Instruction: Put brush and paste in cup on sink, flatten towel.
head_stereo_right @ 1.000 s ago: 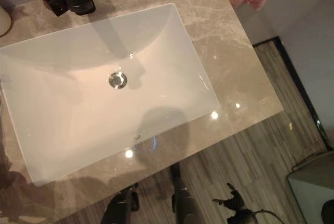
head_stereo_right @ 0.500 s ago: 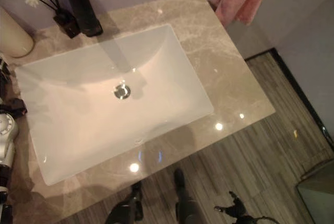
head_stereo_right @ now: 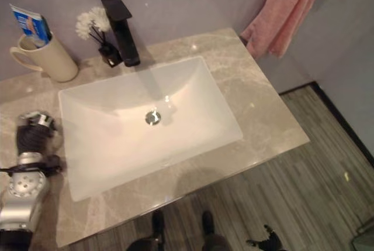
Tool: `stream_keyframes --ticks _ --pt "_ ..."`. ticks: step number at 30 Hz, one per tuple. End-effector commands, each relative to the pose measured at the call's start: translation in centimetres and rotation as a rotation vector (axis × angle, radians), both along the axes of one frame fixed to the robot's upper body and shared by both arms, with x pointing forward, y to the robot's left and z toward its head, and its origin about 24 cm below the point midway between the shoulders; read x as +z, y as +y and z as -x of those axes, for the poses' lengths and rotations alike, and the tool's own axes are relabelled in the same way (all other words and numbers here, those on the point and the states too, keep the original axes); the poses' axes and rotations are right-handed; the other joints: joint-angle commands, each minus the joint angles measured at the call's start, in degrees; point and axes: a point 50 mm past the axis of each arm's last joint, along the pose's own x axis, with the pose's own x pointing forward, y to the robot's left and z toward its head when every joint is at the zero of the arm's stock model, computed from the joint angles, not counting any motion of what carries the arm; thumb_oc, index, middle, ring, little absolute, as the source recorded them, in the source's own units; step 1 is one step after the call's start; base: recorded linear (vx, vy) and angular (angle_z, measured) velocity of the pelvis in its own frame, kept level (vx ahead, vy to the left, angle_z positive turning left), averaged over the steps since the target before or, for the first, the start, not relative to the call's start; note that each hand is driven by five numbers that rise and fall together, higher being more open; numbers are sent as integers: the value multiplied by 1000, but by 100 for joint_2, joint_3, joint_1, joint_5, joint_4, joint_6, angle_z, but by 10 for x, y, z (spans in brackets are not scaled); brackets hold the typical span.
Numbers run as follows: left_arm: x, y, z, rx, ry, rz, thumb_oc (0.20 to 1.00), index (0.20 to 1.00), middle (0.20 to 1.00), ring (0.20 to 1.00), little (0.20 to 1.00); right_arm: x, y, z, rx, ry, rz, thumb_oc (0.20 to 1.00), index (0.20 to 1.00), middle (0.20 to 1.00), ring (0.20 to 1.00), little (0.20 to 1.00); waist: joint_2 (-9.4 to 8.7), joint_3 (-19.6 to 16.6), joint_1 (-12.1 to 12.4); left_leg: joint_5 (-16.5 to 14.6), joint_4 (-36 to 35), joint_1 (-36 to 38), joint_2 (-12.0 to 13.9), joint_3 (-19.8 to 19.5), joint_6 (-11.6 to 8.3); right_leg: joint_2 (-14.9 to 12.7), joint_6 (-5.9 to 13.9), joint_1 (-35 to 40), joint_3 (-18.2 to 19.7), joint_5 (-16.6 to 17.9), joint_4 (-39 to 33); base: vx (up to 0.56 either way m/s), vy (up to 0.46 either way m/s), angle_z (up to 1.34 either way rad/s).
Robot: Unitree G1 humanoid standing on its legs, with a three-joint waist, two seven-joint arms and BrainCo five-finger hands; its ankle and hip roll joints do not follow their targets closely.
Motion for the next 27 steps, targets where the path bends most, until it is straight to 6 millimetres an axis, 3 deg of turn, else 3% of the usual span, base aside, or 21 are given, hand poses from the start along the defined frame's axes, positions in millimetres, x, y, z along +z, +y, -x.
stream_keyframes --ticks 1,2,6,15,17,19,20,21,23,24,25,26,27 --pt "18 -57 -1 -492 -60 115 200 200 200 200 200 0 -3 2 -201 -85 -103 1000 1000 1000 1000 1000 20 -228 -78 -157 12 103 -177 -179 97 269 -105 -102 -105 -349 686 -23 -49 13" --pt "27 -77 1 -619 -81 93 200 200 200 200 200 3 -1 -7 -216 -130 -119 1000 1000 1000 1000 1000 28 -273 -104 -154 7 104 -163 -181 86 287 -115 -83 -91 -374 680 -36 -67 3" --pt "26 -125 2 -840 -86 140 200 200 200 200 200 16 13 -33 -148 -273 -169 1000 1000 1000 1000 1000 36 -372 -256 -115 7 161 -86 -148 39 371 -184 -69 -6 -401 708 -35 -102 -5" --pt "29 -132 8 -875 -118 154 200 200 200 200 200 36 0 -42 -70 -372 -85 1000 1000 1000 1000 1000 73 -376 -383 -289 316 375 -23 -78 47 570 -264 109 520 -285 484 0 -72 -20" --pt "28 -133 7 -851 -133 160 200 200 200 200 200 48 -12 -54 -108 -447 -46 1000 1000 1000 1000 1000 86 -273 -367 -550 735 287 -282 -707 82 634 -265 42 864 -216 539 -40 -15 -65" --pt "27 -126 10 -793 -151 163 200 200 200 200 200 60 -17 -72 -102 -518 -31 1000 1000 1000 1000 1000 136 -177 -128 -824 1212 80 -1003 -2011 211 845 -201 -286 1464 -79 785 -82 3 -112" --pt "26 -123 13 -784 -148 161 200 200 200 200 200 64 -17 -78 -102 -542 -34 1000 1000 1000 1000 1000 163 -142 -122 -900 1296 56 -1160 -2242 262 950 -151 -383 1780 -43 828 -161 112 -249" --pt "25 -121 15 -789 -147 179 200 200 200 200 200 74 -20 -87 -90 -594 -19 1000 1000 1000 1000 1000 212 -94 -185 -879 1333 -63 -1150 -2011 291 1026 -66 -571 2185 103 774 -134 120 -288" --pt "23 -123 14 -793 -141 184 200 200 200 200 200 79 -23 -92 -83 -617 7 1000 1000 1000 1000 1000 229 -92 -212 -895 1316 -126 -1156 -1921 328 1024 -17 -680 2328 151 748 -118 166 -208" --pt "20 -127 12 -792 -139 178 200 200 200 200 200 91 -23 -102 -36 -664 59 1000 1000 1000 1000 1000 260 -19 -313 -907 1315 -198 -1134 -1613 380 999 108 -857 2510 291 739 -109 173 -110" --pt "20 -127 12 -792 -140 177 200 200 200 200 200 92 -23 -102 -36 -664 60 1000 1000 1000 1000 1000 257 -28 -281 -907 1314 -212 -1131 -1579 383 1003 115 -872 2545 302 733 -173 254 -120" --pt "16 -132 7 -799 -120 155 200 200 200 200 200 114 -12 -114 128 -735 146 1000 1000 1000 1000 1000 240 88 -386 -969 1136 -198 -1030 -995 479 926 352 -1149 2546 518 592 -112 134 -121" --pt "16 -133 6 -800 -121 154 200 200 200 200 200 114 -12 -114 127 -735 147 1000 1000 1000 1000 1000 225 82 -365 -939 1123 -213 -1036 -972 471 921 358 -1170 2571 543 586 -109 142 -185"
